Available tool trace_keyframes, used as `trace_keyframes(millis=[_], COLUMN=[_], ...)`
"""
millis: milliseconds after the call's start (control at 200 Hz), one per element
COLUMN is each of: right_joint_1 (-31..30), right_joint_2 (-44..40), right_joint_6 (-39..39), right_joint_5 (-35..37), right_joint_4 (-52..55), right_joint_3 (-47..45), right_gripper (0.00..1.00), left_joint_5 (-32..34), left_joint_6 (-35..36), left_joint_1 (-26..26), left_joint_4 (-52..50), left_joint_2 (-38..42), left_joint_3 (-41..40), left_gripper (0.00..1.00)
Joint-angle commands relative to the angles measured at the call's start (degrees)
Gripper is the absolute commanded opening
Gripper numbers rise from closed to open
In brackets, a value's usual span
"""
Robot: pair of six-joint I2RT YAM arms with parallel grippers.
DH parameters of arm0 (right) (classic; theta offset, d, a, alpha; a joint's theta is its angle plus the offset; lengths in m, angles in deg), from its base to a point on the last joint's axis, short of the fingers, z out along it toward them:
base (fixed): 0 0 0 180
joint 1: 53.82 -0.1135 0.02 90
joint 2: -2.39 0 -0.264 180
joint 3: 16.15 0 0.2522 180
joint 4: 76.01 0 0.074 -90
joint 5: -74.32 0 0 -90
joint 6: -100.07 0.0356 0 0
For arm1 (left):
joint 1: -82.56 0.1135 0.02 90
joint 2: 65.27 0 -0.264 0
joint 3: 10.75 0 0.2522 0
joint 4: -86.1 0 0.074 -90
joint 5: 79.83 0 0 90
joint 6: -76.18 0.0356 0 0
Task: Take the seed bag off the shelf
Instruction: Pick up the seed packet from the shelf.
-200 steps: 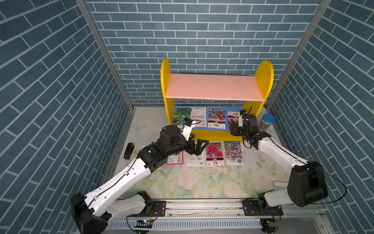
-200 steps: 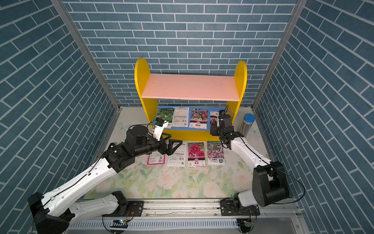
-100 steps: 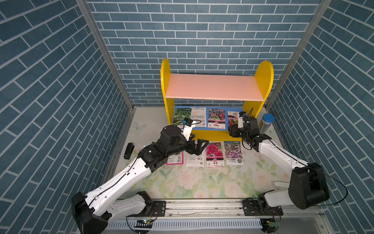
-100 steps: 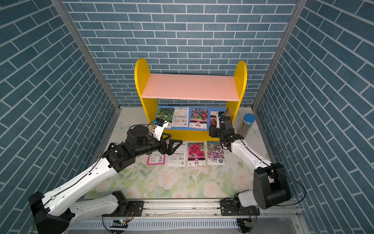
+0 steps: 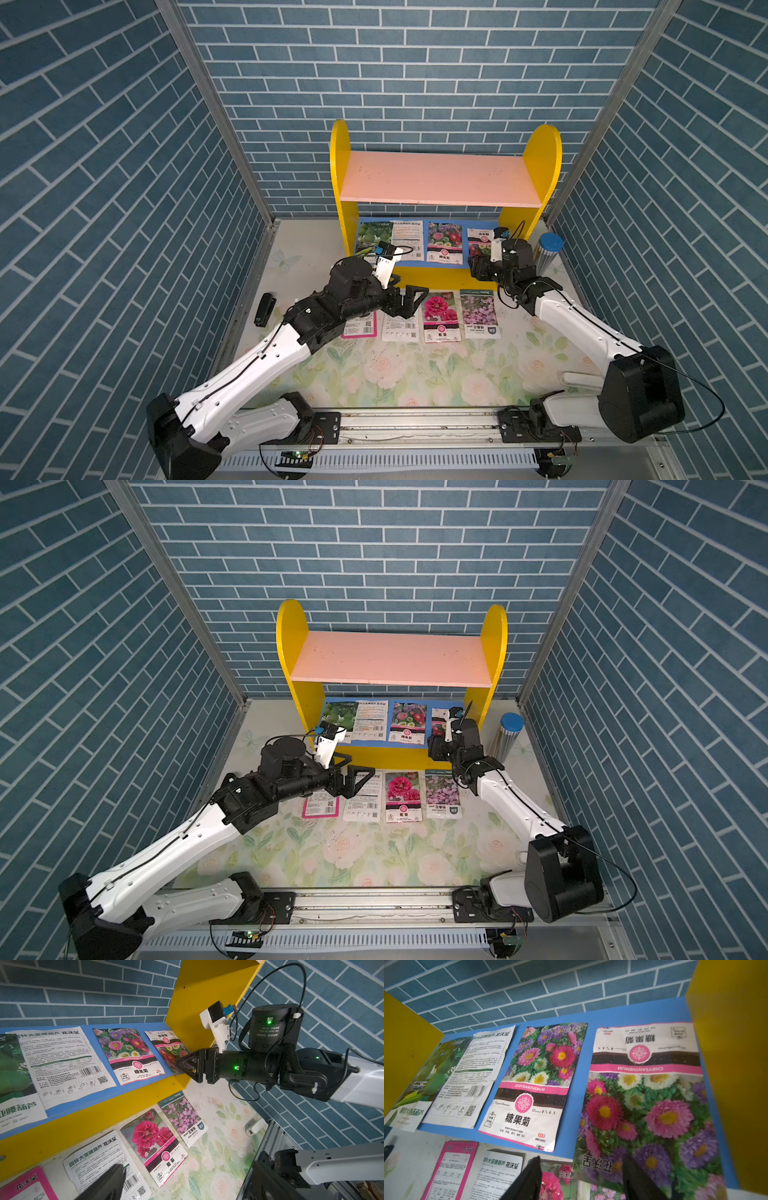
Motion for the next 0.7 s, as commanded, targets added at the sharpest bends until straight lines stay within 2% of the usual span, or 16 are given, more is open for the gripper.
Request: trace_keyframes(millis=[0, 190, 695], right_joint_1=[-0.12, 0.05, 0.28], right_joint_2=[-0.29, 2.37, 7.33], right_joint_6=[-3.39, -4.6, -4.49], right_joint_5=[5.41, 11.58, 11.27], right_joint_4=[1.69, 2.62, 1.59], right_joint_3=[3.07, 4.34, 3.34], right_gripper=[0.64, 0.63, 0.65], left_joint_5=[0.36, 0.34, 0.6], left_joint_6=[0.64, 0.66, 0.83], left_joint_1=[-0.36, -0.4, -0.36], left_joint_4=[0.09, 0.0, -0.18], left_joint_2=[0.1, -0.28, -0.93], left_joint_3=[0.11, 0.44, 0.55], left_gripper=[1.0, 1.0, 1.0])
